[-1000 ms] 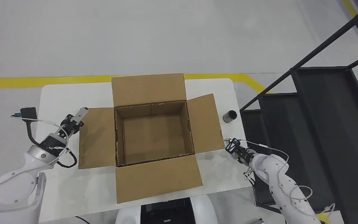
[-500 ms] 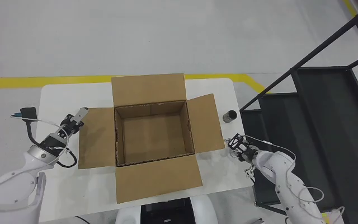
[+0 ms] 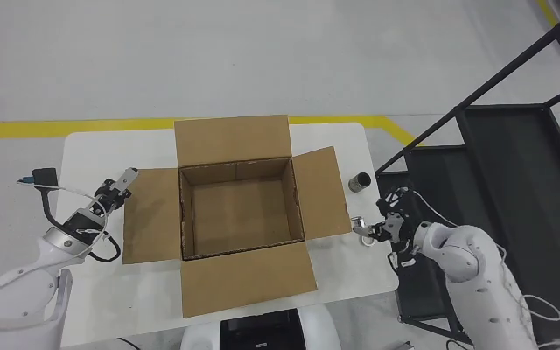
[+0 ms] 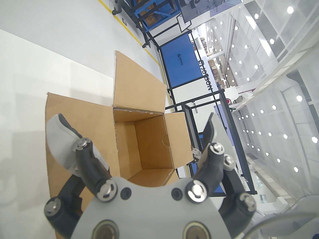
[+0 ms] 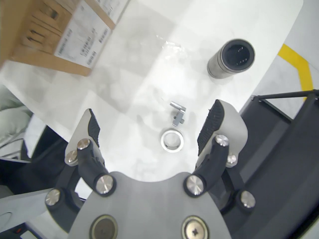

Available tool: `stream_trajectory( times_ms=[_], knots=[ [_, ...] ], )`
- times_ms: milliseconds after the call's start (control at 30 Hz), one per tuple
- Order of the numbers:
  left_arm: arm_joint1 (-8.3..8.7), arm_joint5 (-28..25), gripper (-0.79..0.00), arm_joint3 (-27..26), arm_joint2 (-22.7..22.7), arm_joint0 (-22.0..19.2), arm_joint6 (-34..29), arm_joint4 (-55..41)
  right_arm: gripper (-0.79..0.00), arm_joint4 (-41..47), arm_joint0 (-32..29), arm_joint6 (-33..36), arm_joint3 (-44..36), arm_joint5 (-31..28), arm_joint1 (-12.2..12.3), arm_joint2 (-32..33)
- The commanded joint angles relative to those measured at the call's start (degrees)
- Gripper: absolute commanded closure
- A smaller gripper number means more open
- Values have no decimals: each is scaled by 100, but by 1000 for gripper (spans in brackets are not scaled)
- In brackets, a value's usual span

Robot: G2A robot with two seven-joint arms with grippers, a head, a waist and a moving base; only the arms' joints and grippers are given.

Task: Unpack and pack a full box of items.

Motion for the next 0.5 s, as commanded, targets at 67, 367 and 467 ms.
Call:
stream_trajectory(
  times_ms=[67,367,467],
  knots=[
    [-1,5,-785,1,-5,-3,26,1,-785,1672,212,553,19,475,25,20],
    [19,211,-785,-83,-430,67,164,213,-785,4681,711,1521,256,1505,43,-329],
    [42,322,-785,-38,-533,100,-146,243,-785,5089,831,1770,356,1666,57,-420]
  ],
)
